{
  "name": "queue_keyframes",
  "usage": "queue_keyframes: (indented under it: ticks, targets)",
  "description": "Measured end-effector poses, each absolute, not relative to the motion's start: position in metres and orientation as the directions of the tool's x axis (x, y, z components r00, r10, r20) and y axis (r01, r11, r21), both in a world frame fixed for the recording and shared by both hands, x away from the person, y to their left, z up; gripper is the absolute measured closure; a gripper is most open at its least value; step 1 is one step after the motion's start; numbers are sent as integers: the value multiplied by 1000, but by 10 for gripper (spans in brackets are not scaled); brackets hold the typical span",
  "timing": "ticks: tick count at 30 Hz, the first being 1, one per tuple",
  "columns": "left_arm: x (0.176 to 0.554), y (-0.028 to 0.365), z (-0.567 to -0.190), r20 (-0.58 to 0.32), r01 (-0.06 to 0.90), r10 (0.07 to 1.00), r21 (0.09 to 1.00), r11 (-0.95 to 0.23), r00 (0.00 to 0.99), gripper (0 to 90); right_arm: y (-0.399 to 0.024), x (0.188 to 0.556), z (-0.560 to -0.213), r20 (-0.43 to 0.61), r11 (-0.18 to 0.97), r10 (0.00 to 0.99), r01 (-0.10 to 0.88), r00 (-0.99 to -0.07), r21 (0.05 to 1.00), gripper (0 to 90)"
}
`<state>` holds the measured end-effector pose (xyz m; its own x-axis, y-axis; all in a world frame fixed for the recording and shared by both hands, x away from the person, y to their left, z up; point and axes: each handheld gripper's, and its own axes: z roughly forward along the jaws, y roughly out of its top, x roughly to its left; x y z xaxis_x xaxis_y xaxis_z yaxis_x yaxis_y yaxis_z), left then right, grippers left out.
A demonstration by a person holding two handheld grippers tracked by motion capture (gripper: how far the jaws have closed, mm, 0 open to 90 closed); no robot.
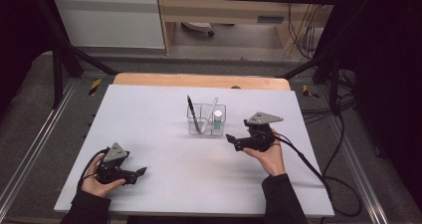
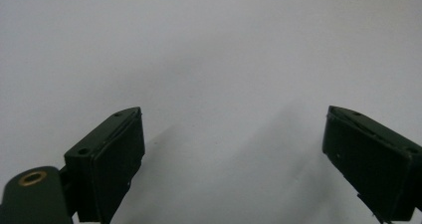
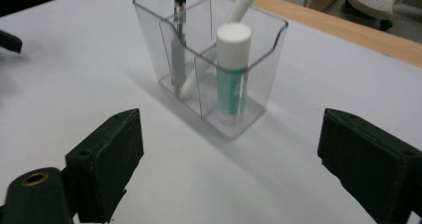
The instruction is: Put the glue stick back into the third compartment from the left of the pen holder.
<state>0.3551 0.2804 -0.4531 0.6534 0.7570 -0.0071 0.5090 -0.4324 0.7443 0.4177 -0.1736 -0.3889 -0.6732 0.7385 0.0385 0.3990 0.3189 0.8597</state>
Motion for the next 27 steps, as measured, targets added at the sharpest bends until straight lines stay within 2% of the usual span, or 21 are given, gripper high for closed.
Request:
queue_keyframes:
  ticks: [6, 9, 27]
  targets:
    - [355, 279, -454, -7, 511, 756, 741, -435, 655, 73, -191, 406, -406, 62, 341, 745, 459, -664, 821, 20]
    - [355, 280, -454, -9, 513, 757, 741, -433, 653, 63, -199, 401, -415, 74, 347, 744, 478, -665, 807, 8]
    - [354, 278, -454, -8, 508, 749, 739, -442, 662, 54, -249, 375, -450, 105, 346, 738, 508, -666, 789, 6]
